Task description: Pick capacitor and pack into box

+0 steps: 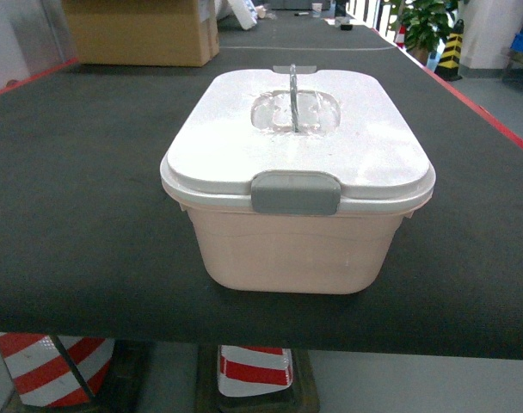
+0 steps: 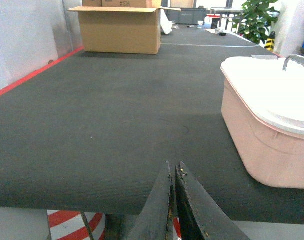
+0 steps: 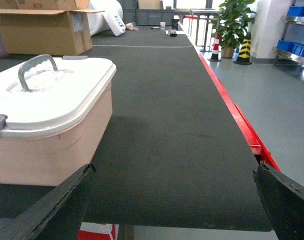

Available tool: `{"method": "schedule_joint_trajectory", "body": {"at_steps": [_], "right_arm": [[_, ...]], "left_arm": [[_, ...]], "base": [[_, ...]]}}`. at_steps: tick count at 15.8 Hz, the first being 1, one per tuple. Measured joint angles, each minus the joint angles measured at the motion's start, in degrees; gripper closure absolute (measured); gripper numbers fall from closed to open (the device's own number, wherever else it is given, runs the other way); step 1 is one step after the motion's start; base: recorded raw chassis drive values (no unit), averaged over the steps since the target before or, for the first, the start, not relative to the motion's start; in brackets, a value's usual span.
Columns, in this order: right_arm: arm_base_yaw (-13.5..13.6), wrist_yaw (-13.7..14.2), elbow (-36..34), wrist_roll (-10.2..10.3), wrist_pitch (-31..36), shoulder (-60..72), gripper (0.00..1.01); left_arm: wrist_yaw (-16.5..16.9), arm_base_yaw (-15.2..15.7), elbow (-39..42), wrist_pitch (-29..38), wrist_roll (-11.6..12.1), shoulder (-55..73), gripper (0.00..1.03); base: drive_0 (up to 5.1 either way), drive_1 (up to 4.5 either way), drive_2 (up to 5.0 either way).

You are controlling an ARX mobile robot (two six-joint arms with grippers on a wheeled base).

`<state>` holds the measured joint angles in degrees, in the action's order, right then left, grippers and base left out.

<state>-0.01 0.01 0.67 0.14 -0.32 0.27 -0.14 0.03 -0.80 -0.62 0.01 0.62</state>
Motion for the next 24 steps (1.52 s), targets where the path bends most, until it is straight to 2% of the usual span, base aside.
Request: {"method": "schedule_joint_trajectory", "body": {"at_steps": [4, 6, 9, 10, 13, 24], "right_arm": [[0.0, 0.0, 0.0, 0.0, 0.0, 0.0, 0.03], [0.0, 0.0, 0.0, 0.0, 0.0, 0.0, 0.03], [0.0, 0.0, 0.0, 0.0, 0.0, 0.0, 0.03], [0.0, 0.0, 0.0, 0.0, 0.0, 0.0, 0.03], [0.0, 0.0, 0.0, 0.0, 0.0, 0.0, 0.03], [0.0, 0.0, 0.0, 0.0, 0.0, 0.0, 0.03]], "left_arm": [[0.1, 0.0, 0.0, 0.6, 0.0, 0.0, 1.01], [0.2, 0.0, 0.0, 0.4, 0.0, 0.0, 0.98], [0.1, 0.0, 0.0, 0.3, 0.0, 0.0, 0.87], [0.1, 0.0, 0.0, 0.3, 0.0, 0.0, 0.86], [0.1, 0.0, 0.0, 0.3, 0.0, 0.0, 0.73], [0.1, 0.0, 0.0, 0.3, 0.0, 0.0, 0.41]], "base": [[0.0, 0.00, 0.0], [0.0, 0.00, 0.0], [0.0, 0.00, 0.0], [0.0, 0.00, 0.0], [0.0, 0.00, 0.0], [0.0, 0.00, 0.0]]}}
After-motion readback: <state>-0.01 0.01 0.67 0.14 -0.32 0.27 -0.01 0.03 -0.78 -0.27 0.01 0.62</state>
